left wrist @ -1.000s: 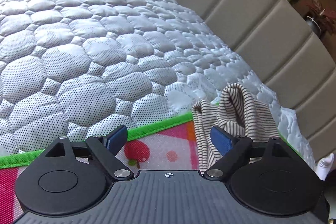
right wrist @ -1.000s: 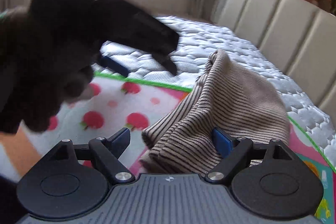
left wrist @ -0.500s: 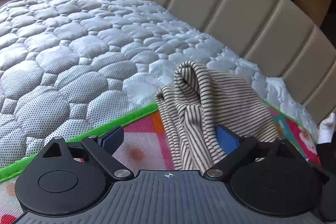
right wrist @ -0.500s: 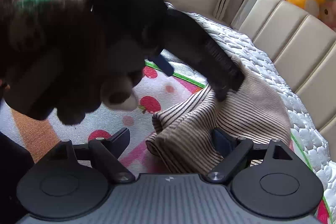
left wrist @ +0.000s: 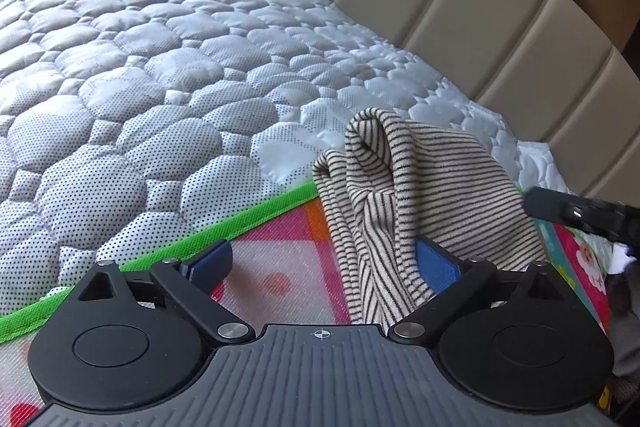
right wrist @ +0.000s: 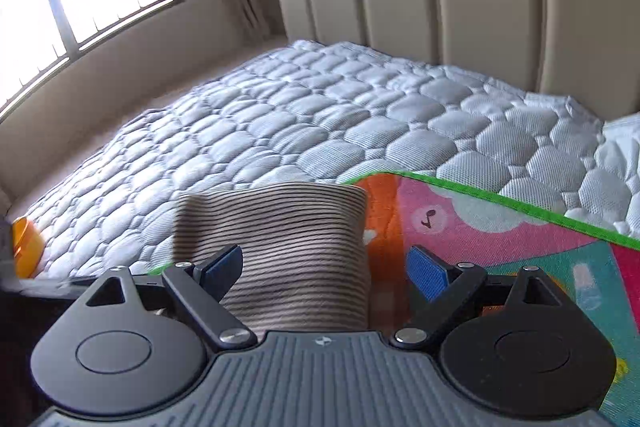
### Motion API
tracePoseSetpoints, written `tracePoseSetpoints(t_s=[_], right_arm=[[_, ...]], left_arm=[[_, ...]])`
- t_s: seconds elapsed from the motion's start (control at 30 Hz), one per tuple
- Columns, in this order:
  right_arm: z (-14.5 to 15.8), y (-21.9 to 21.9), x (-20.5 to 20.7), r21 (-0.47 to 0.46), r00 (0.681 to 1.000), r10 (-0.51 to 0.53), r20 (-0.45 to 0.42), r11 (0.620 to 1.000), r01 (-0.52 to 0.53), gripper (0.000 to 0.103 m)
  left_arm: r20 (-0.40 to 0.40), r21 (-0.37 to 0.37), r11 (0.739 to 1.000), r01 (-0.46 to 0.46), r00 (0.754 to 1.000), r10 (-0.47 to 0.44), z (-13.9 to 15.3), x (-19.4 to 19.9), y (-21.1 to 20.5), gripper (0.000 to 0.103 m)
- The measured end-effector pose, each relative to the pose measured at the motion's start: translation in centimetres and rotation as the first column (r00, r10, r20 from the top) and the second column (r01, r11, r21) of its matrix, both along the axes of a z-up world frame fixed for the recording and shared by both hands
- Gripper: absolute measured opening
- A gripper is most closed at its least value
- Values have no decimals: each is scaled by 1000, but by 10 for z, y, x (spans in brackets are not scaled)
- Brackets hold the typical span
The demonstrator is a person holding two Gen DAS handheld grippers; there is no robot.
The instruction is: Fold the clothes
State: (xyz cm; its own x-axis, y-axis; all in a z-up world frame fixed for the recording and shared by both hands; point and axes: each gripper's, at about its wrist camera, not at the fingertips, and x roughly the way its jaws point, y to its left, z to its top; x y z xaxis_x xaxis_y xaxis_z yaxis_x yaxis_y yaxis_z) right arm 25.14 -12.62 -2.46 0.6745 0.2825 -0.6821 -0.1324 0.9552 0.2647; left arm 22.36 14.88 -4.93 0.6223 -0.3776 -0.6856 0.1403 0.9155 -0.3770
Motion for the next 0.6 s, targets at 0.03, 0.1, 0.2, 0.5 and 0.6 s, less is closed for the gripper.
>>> tracePoseSetpoints(t_s=[0.03,0.1,0.2,0.5,0.6], right_arm=[[-8,0,8,25,999,-21,-35,999,22,90],[-17,2,18,90,996,-32,-87,995,40,85],[0,18,10,131,1000,23,-15,991,-20,80],[9,27,-9,53,997,70,45,996,-72,79],[-3,15,-10,90,999,37,-2,995,-37,79]], left_arm=[[1,0,1000,2,1000,-2,0,0,0,101],[2,-1,1000,6,1000,-6,-1,1,1,101],[3,12,1000,6,1000,-6,-1,1,2,101],[11,77,996,-33,999,33,1,2,12,103],[19,80,997,-19,1000,18,1,1,8,103]])
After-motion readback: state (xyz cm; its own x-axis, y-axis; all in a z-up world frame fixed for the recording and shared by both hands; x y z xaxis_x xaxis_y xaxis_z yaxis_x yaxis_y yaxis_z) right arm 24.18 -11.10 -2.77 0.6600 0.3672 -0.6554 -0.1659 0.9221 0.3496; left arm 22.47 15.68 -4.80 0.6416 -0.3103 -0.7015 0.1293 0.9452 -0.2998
